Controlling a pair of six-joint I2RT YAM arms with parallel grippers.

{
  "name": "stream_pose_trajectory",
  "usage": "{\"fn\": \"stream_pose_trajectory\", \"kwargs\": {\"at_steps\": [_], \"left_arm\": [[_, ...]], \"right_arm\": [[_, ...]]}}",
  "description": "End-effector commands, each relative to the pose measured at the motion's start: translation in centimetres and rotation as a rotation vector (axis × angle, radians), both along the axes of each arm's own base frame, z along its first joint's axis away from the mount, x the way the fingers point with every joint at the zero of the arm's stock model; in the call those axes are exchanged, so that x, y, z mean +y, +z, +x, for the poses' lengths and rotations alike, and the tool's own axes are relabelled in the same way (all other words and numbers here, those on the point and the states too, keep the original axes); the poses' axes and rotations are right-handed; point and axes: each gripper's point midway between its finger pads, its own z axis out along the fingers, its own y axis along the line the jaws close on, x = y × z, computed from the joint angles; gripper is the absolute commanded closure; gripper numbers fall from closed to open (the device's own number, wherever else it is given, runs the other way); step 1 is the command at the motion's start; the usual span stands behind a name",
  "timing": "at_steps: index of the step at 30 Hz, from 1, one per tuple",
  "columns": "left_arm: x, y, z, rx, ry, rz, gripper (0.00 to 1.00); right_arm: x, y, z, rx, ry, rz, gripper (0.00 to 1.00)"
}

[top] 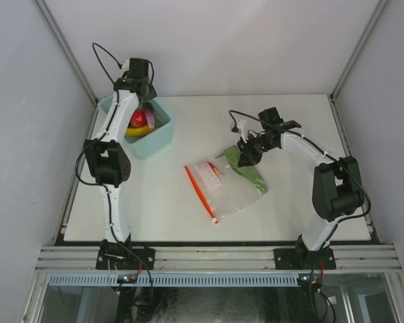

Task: Open the zip-top bag and remove the fake food
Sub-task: Place the fake vegetable in the bin, then pick up the fake fruit from the zipper food storage bag.

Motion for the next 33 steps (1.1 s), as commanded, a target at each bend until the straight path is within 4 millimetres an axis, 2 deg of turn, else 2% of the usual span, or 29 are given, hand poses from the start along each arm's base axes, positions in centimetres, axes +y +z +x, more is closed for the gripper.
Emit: {"fn": "stream_pose_trajectory", "kwargs": {"at_steps": [1,5,9,14,17,20,24,30,33], "left_arm": [[-1.2,6.3,0.5,-0.176,-0.021,-0.058,0.29],[-1.7,8.3,-0.4,-0.239,-0.061,-0.088,0.29],[-3.1,11.0,-1.5,-0.343,-0.163,-0.134,0.28],[-5.7,13.6,-4.2,-0.495,-0.339,-0.216,0.27],[-7.8,15.3,-7.0,-0.59,-0.48,-0.277,0.27],[-9.1,15.4,-9.7,-0.639,-0.582,-0.325,0.27],[-10.2,14.5,-13.5,-0.687,-0.681,-0.388,0.27],[-10.8,14.3,-19.2,-0.779,-0.784,-0.505,0.27],[-10.5,13.7,-21.4,-0.817,-0.799,-0.597,0.27]], "right_arm": [[0.0,2.8,0.6,-0.087,0.01,0.04,0.87],[0.0,2.9,0.6,-0.092,0.011,0.044,0.87],[0.0,3.2,0.5,-0.094,0.013,0.051,0.87],[0.1,3.6,0.4,-0.102,0.021,0.062,0.87],[0.2,4.0,0.2,-0.108,0.029,0.076,0.87],[0.4,4.5,0.0,-0.114,0.037,0.096,0.87],[0.7,5.3,-0.5,-0.131,0.056,0.132,0.87],[1.1,7.4,-1.3,-0.206,0.094,0.185,0.87],[1.2,9.0,-1.6,-0.256,0.112,0.216,0.87]]}}
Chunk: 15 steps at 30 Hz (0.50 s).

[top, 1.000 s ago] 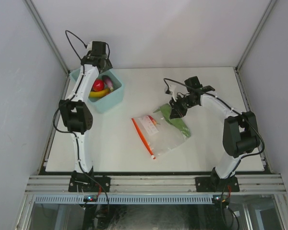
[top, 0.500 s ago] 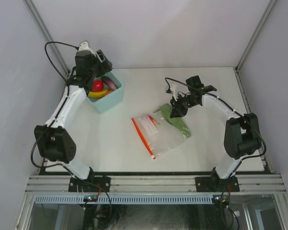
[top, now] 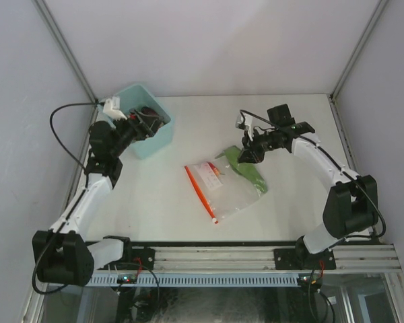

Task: Open the zip-top bag and remove the fake food
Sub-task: Pick up the fake fruit from the zipper food storage bag.

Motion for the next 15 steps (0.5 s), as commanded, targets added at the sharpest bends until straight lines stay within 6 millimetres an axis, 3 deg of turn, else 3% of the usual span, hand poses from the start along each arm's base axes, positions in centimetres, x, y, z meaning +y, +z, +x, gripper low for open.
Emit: {"fn": "stream_pose_trajectory", "kwargs": {"at_steps": [1,6,10,15], "left_arm": [[-0.8,3.4,-4.1,-0.157,-0.13,-0.154,0.27],[-1.2,1.3,-6.7,-0.147,-0.172,-0.177,0.28],[-1.0,-0.9,-8.3,-0.132,-0.167,-0.132,0.28],[-0.1,-4.5,-10.1,-0.079,-0.115,-0.055,0.3]], "right_arm": [[0.8,4.0,-0.2,-0.147,0.058,0.099,0.87],[1.5,7.0,-1.3,-0.298,0.155,0.166,0.81],[2.3,7.8,-2.2,-0.479,0.295,0.155,0.59],[3.7,7.0,-3.1,-0.675,0.503,0.127,0.36]]}}
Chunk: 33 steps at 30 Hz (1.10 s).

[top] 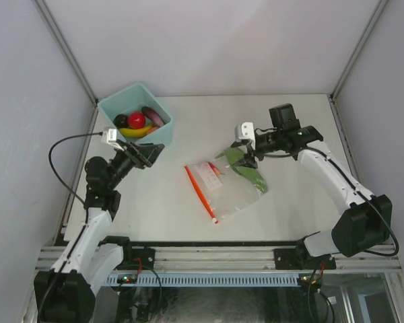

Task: Open the zip-top bag and remove the fake food
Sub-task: Pick up the fake fruit from the zipper food storage bag.

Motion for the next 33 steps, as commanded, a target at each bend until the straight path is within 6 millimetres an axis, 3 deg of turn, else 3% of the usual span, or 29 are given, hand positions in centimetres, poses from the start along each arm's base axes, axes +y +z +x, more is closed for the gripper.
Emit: {"fn": "stream_pose_trajectory", "kwargs": {"at_steps": [1,5,11,15,18,25,33], "left_arm": [[0.7,-2.1,-1.6,-0.006,0.035,0.058,0.31],[1.2,-6.0,-2.2,0.111,0.091,0.063,0.37],[0.5,-11.2,-3.4,0.287,0.11,0.108,0.62],[-0.9,-14.3,-4.2,0.369,0.086,0.135,0.76],[-2.7,-16.7,-4.8,0.434,0.032,0.144,0.81],[-6.4,-17.9,-4.3,0.427,-0.086,0.125,0.83],[-10.1,-19.5,-3.5,0.465,-0.191,0.111,0.83]], "right_arm": [[1.8,0.1,-0.8,-0.26,0.219,-0.012,0.34],[3.2,-2.4,0.0,-0.309,0.322,-0.099,0.32],[4.9,-6.3,1.9,-0.251,0.425,-0.229,0.35],[5.8,-8.6,3.7,-0.201,0.448,-0.302,0.39],[5.8,-10.1,5.2,-0.192,0.454,-0.357,0.41],[5.5,-13.3,7.2,-0.204,0.479,-0.452,0.44],[6.3,-14.8,8.0,-0.188,0.514,-0.476,0.52]]}}
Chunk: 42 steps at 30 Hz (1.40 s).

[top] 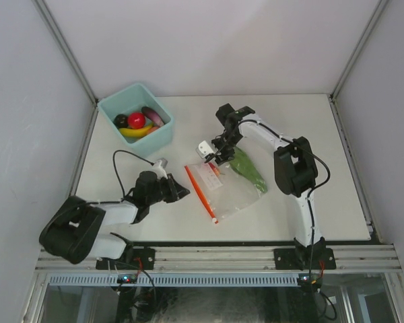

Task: Open the zip-top bag and remove the fake food
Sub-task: Pick up the fake fruit from the zipper food storage bag.

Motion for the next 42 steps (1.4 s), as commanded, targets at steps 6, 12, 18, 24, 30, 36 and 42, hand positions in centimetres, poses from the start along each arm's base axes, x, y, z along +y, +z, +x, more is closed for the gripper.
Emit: {"fn": "stream_pose_trajectory", "kwargs": {"at_steps": [6,12,18,24,30,36,42], "left_arm": [[-4.0,3.6,3.4,-0.118,-0.051,-0.168,0.83],[-5.7,3.6,3.9,-0.122,-0.091,-0.169,0.75],[-5.6,3.1,5.2,-0.136,-0.059,-0.139,0.54],[-5.2,3.1,5.5,-0.166,-0.049,-0.113,0.4],[-5.6,3.3,4.8,-0.188,-0.086,-0.119,0.37],[-6.1,2.4,4.2,-0.197,-0.122,-0.087,0.33],[-5.8,0.7,3.3,-0.203,-0.146,-0.023,0.28]], "right_arm": [[0.9,-0.4,0.1,-0.005,0.067,-0.013,0.55],[1.3,-1.4,-1.2,0.036,0.096,-0.03,0.6],[1.9,-2.2,-2.8,0.067,0.127,-0.048,0.66],[2.5,-2.5,-4.4,0.098,0.152,-0.046,0.71],[3.4,-2.2,-5.8,0.143,0.152,-0.03,0.8],[3.8,-1.9,-7.1,0.194,0.148,-0.022,0.94],[4.2,-2.1,-8.1,0.223,0.148,-0.02,0.98]]}}
